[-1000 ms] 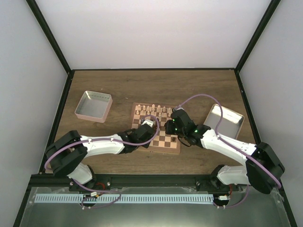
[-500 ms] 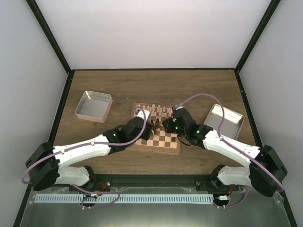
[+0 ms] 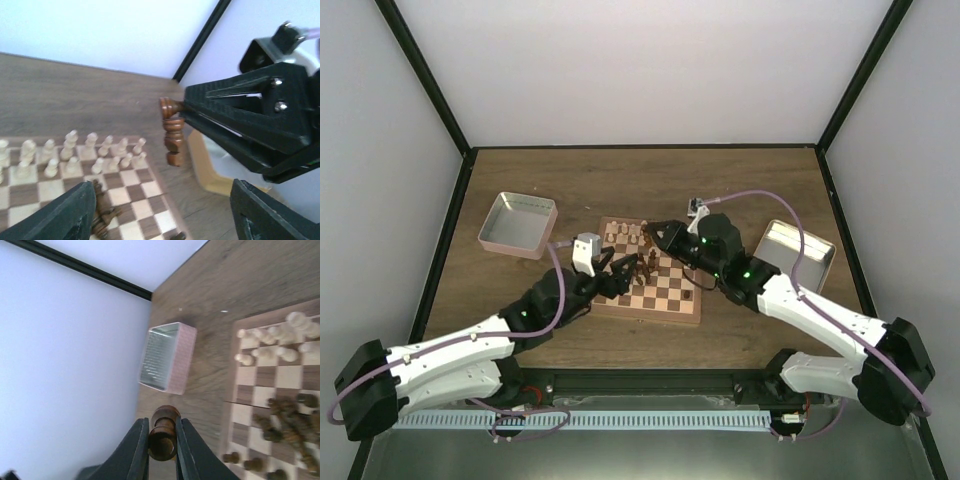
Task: Set up the chess pieces on the board
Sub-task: Place the chess piece on the chessboard.
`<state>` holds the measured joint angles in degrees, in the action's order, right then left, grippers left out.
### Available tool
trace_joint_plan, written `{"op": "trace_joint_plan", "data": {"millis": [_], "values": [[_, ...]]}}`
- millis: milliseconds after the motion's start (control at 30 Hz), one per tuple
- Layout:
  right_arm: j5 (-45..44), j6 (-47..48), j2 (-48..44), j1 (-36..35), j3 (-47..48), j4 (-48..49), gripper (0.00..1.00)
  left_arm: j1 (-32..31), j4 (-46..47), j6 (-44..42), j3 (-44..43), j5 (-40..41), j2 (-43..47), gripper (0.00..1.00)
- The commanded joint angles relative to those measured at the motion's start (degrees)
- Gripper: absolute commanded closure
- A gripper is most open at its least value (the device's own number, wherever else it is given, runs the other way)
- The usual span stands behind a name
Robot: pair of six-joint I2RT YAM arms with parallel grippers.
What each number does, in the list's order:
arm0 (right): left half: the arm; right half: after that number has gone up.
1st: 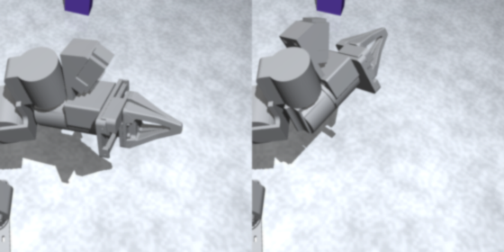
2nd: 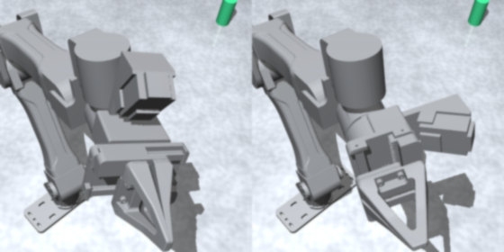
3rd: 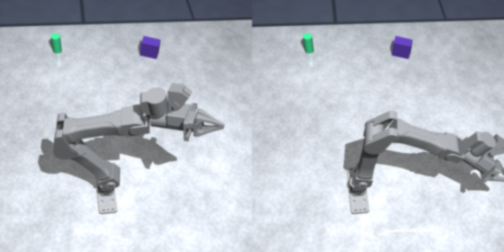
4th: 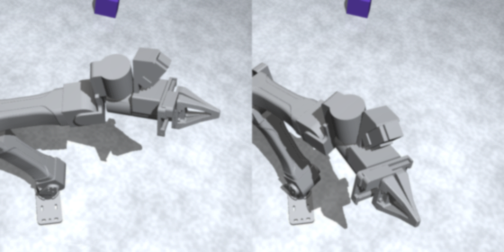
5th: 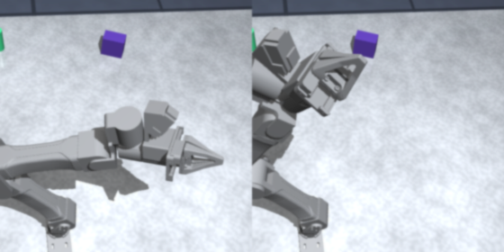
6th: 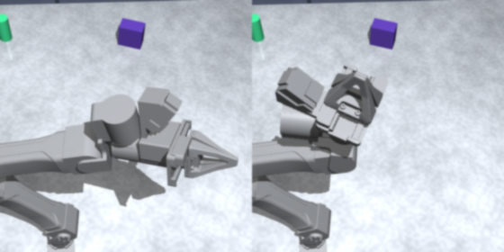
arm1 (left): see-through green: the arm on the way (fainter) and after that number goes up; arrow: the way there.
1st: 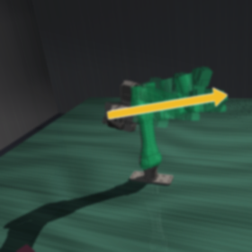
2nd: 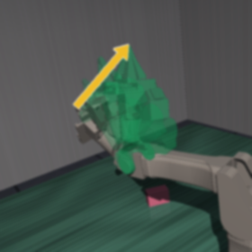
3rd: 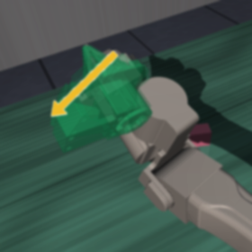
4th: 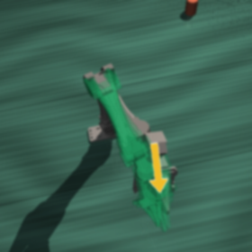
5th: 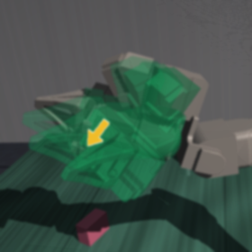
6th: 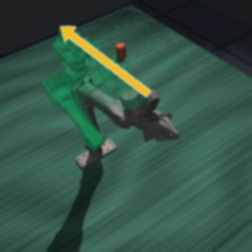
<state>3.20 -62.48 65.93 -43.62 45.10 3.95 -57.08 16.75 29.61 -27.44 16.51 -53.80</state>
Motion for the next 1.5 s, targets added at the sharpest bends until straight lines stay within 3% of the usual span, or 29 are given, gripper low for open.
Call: {"op": "trace_joint_plan", "data": {"millis": [0, 167, 433, 600, 800, 1000, 1267, 1467], "values": [[2.5, -10.0, 0.0, 0.3, 4.3, 6.2, 0.93, 0.2, 15.5, 0.3, 2.2, -4.8, 0.5, 0.23], [6.5, -11.9, 0.5, 0.3, 6.9, 8.0, 0.92, 0.2, 18.9, -7.3, 1.2, -5.7, -1.7, 0.22], [13.0, -13.7, -2.1, 0.3, 6.5, 10.2, 0.92, 1.0, 22.1, -12.7, -1.2, -8.5, -4.2, 0.36], [14.4, -14.3, -2.6, 0.3, 6.1, 10.7, 0.92, 0.9, 25.0, -15.1, -1.4, -8.5, -5.2, 0.53], [15.5, -14.1, -2.4, 0.3, 6.8, 10.9, 0.92, 1.0, 26.0, -17.3, -1.3, -5.6, -5.5, 0.57], [15.8, -14.1, -2.3, 0.3, 6.4, 10.5, 0.92, 1.0, 27.2, -18.9, -0.8, -3.5, -4.6, 0.66], [14.9, -12.7, -2.2, 0.3, 6.5, 9.5, 0.93, 1.0, 26.4, -19.5, -0.8, -3.7, -4.7, 0.94], [7.8, -3.7, -2.6, 0.3, 7.4, 2.7, 0.93, 0.9, 19.4, -18.0, 0.1, -1.1, -2.0, 0.96]]}}
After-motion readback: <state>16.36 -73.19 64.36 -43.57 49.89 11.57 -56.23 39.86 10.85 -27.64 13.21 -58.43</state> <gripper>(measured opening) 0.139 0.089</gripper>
